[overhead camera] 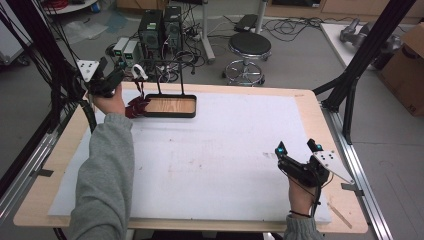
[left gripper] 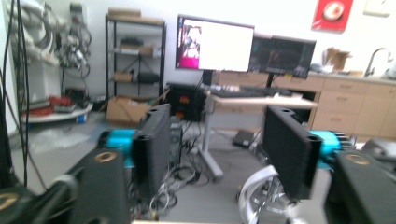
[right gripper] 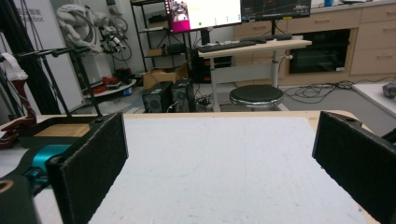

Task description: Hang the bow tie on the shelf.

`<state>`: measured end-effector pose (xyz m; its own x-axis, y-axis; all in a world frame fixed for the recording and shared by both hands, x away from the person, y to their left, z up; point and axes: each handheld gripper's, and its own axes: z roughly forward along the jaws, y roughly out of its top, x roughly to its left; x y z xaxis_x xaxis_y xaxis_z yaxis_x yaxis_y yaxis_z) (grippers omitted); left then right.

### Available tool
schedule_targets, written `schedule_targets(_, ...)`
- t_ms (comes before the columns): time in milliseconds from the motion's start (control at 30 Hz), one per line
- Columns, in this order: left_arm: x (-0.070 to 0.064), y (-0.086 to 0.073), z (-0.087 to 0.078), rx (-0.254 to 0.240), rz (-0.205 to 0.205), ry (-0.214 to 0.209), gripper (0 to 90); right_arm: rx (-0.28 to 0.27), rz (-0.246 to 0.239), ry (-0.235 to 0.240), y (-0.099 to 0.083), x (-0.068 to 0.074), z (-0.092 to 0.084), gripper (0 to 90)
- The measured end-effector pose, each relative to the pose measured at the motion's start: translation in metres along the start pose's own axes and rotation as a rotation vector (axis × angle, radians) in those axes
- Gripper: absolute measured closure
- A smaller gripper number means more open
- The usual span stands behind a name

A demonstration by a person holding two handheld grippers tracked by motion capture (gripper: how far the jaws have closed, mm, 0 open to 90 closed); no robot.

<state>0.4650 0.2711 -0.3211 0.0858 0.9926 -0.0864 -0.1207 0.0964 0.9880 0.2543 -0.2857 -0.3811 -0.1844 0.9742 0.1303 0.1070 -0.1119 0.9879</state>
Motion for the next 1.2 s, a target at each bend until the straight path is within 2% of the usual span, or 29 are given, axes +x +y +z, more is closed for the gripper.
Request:
schedule_targets(67, -0.001, 0.012, -0.012, -0.028, 0.014, -0.008, 35.1, -0.007, -0.001, 0.008, 0.001, 0.003, -0.001, 2.2)
schedule_targets(100, -0.001, 0.012, -0.012, -0.028, 0.014, -0.008, 34.2, -0.013, -0.003, 0.013, 0.002, 0.004, -0.001, 2.2)
schedule_targets(133, -0.003, 0.023, -0.025, -0.066, 0.022, -0.018, 34.2, -0.017, -0.002, 0.017, 0.003, 0.005, -0.002, 2.2)
schedule_targets(200, -0.004, 0.033, -0.037, -0.097, 0.037, -0.021, 33.6, -0.027, 0.005, 0.023, 0.005, 0.008, -0.003, 2.2)
schedule_targets(233, -0.004, 0.033, -0.037, -0.097, 0.037, -0.021, 33.3, -0.027, 0.005, 0.023, 0.005, 0.008, -0.003, 2.2)
schedule_targets(267, -0.006, 0.044, -0.050, -0.116, 0.062, -0.021, 32.7, -0.041, 0.004, 0.036, 0.007, 0.011, -0.005, 2.2)
schedule_targets(300, -0.006, 0.044, -0.050, -0.116, 0.062, -0.021, 31.5, -0.048, 0.002, 0.042, 0.008, 0.013, -0.006, 2.1)
schedule_targets(333, -0.005, 0.053, -0.062, -0.135, 0.083, -0.021, 30.2, -0.055, 0.001, 0.049, 0.010, 0.014, -0.006, 2.1)
schedule_targets(367, -0.004, 0.057, -0.069, -0.143, 0.091, -0.021, 29.0, -0.062, -0.001, 0.055, 0.011, 0.016, -0.007, 2.1)
schedule_targets(400, -0.004, 0.057, -0.069, -0.143, 0.091, -0.021, 26.8, -0.062, -0.001, 0.055, 0.011, 0.016, -0.007, 2.1)
schedule_targets(433, -0.001, 0.062, -0.080, -0.137, 0.090, -0.019, 22.7, -0.064, -0.008, 0.067, 0.013, 0.020, -0.008, 2.1)
schedule_targets(500, 0.001, 0.064, -0.085, -0.121, 0.090, -0.028, 10.2, -0.065, -0.009, 0.080, 0.014, 0.023, -0.008, 2.1)
schedule_targets(533, 0.003, 0.067, -0.096, -0.104, 0.101, -0.049, 9.2, -0.065, -0.010, 0.086, 0.014, 0.024, -0.007, 2.1)
schedule_targets(567, 0.003, 0.067, -0.096, -0.104, 0.101, -0.049, 9.2, -0.064, -0.009, 0.093, 0.015, 0.026, -0.007, 2.1)
schedule_targets(633, 0.002, 0.067, -0.108, -0.103, 0.123, -0.060, 8.1, -0.066, -0.011, 0.102, 0.016, 0.028, -0.006, 2.1)
schedule_targets(667, 0.000, 0.068, -0.119, -0.109, 0.128, -0.068, 6.7, -0.066, -0.011, 0.106, 0.016, 0.030, -0.005, 2.1)
schedule_targets(700, 0.000, 0.068, -0.119, -0.109, 0.128, -0.068, 5.9, -0.066, -0.011, 0.106, 0.016, 0.030, -0.005, 2.1)
schedule_targets(767, -0.003, 0.066, -0.131, -0.116, 0.133, -0.086, 5.7, -0.069, -0.016, 0.120, 0.017, 0.034, -0.005, 2.1)
schedule_targets(800, -0.007, 0.063, -0.142, -0.109, 0.165, -0.091, 3.0, -0.072, -0.018, 0.121, 0.018, 0.036, -0.004, 2.1)
schedule_targets(833, -0.007, 0.063, -0.142, -0.109, 0.165, -0.091, 1.7, -0.074, -0.021, 0.124, 0.018, 0.037, -0.004, 2.1)
schedule_targets(867, -0.009, 0.059, -0.151, -0.100, 0.187, -0.096, 1.7, -0.074, -0.024, 0.127, 0.018, 0.039, -0.004, 2.0)
schedule_targets(967, -0.009, 0.053, -0.159, -0.092, 0.176, -0.108, 1.7, -0.075, -0.033, 0.130, 0.018, 0.041, -0.004, 2.1)
schedule_targets(1100, -0.008, 0.037, -0.177, -0.069, 0.203, -0.099, 1.7, -0.070, -0.045, 0.132, 0.017, 0.045, -0.002, 2.1)
schedule_targets(1133, -0.007, 0.028, -0.185, -0.064, 0.204, -0.099, 1.7, -0.066, -0.045, 0.132, 0.016, 0.045, -0.002, 2.1)
schedule_targets(1200, -0.008, 0.024, -0.189, -0.056, 0.203, -0.102, 1.7, -0.061, -0.047, 0.132, 0.015, 0.046, -0.001, 2.1)
